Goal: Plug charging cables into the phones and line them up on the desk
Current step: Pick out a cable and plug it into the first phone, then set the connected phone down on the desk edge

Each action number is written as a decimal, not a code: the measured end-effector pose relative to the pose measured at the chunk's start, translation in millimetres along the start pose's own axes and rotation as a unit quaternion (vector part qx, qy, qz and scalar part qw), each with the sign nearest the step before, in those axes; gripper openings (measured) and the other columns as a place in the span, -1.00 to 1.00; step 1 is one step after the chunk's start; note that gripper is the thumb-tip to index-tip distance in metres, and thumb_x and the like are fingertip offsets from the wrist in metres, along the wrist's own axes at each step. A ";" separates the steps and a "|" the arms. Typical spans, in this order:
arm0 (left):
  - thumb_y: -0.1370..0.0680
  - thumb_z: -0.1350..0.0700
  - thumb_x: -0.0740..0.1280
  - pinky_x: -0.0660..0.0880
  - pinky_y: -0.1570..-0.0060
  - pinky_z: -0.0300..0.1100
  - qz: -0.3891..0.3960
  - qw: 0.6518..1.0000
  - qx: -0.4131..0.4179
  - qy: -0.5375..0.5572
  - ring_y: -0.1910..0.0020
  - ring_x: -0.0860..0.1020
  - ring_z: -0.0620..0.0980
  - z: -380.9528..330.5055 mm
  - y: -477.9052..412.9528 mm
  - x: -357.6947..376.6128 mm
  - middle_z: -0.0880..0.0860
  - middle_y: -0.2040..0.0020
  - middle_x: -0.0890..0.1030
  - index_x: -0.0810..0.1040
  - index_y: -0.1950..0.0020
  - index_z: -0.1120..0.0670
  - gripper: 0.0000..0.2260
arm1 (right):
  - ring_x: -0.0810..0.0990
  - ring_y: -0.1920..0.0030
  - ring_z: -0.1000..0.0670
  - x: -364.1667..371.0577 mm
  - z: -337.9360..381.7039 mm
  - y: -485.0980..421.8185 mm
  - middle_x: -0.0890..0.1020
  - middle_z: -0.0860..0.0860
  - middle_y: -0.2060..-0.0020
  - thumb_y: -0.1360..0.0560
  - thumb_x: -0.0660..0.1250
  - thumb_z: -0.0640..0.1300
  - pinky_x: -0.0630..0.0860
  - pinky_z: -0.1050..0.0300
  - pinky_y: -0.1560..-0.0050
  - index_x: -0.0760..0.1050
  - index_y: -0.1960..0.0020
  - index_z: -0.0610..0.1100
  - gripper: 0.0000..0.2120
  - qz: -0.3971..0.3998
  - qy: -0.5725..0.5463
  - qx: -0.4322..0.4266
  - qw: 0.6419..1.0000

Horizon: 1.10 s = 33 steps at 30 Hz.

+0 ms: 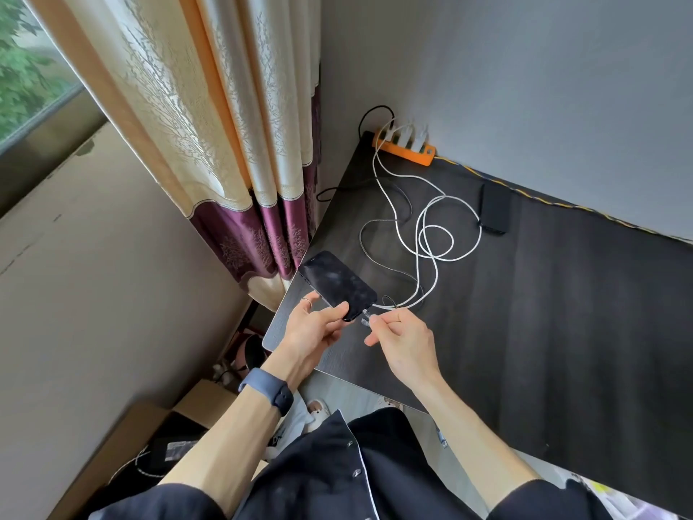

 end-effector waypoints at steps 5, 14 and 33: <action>-0.51 0.31 0.41 0.33 0.31 -0.18 -0.018 0.998 0.036 -0.042 0.15 0.62 0.08 3.5 3.2 1.3 0.20 0.14 0.73 -0.04 -0.62 -0.04 -0.15 | 0.58 0.02 0.19 5.1 -4.0 3.1 0.71 0.24 0.30 -0.58 0.30 0.05 0.46 0.11 -0.04 0.57 0.17 0.00 -0.79 0.012 -0.013 0.018 1.000; -0.53 0.33 0.38 0.32 0.33 -0.21 -0.020 0.995 0.051 -0.083 0.41 0.61 -0.11 12.4 5.8 0.3 0.01 0.45 0.49 -0.10 -0.62 -0.08 -0.13 | 0.59 0.06 0.20 11.2 -10.8 8.2 0.73 0.20 0.28 -0.60 0.29 0.02 0.46 0.12 0.02 0.53 0.13 -0.02 -0.82 0.011 0.000 0.026 1.000; -0.54 0.39 0.31 0.29 0.25 -0.18 0.036 0.996 0.044 -0.070 0.45 0.33 -0.10 9.5 -9.4 -21.1 0.00 0.41 0.41 0.22 -0.48 -0.29 -0.27 | 0.32 -0.40 -0.10 0.7 -51.2 -24.6 0.42 0.03 -0.39 -0.44 0.33 0.35 0.30 -0.04 -0.38 0.48 -0.30 0.09 -0.46 -0.023 0.042 0.118 0.992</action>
Point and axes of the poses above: each hand's wrist, its own y-axis away from the middle knuckle, its own x-axis out of the palm, z = x × y, the point moved 3 cm from there along -y, towards the middle knuckle
